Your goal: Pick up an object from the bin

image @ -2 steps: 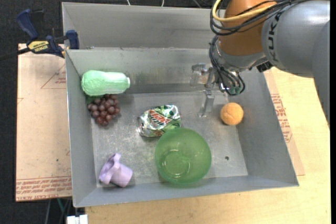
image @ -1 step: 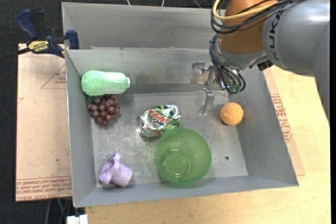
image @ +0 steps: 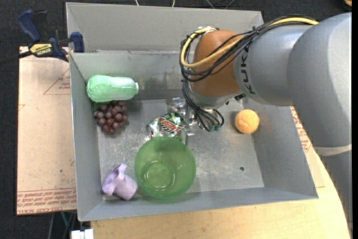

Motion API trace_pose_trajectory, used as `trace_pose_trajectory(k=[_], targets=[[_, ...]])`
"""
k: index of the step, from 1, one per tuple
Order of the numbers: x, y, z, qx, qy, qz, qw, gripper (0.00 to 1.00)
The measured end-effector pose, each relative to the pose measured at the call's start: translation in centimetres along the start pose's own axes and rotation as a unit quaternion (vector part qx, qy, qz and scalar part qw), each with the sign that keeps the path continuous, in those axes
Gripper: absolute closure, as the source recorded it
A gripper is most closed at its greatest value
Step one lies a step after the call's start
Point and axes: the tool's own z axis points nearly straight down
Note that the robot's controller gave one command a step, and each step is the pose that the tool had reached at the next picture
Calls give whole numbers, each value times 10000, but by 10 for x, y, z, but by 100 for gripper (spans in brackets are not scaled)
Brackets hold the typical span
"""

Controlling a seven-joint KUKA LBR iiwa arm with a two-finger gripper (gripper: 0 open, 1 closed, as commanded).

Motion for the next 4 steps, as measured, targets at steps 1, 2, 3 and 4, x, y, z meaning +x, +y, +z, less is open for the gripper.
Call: trace_pose_trajectory(k=[1, 2, 3, 4], targets=[[24, -7, -49, 23, -57, 617, 9981, 0], [3, -1, -5, 0, -10, 94, 10000, 0], [4, 4, -2, 18, -75, 1192, 9928, 0], [2, -1, -5, -3, -32, 222, 9997, 100]])
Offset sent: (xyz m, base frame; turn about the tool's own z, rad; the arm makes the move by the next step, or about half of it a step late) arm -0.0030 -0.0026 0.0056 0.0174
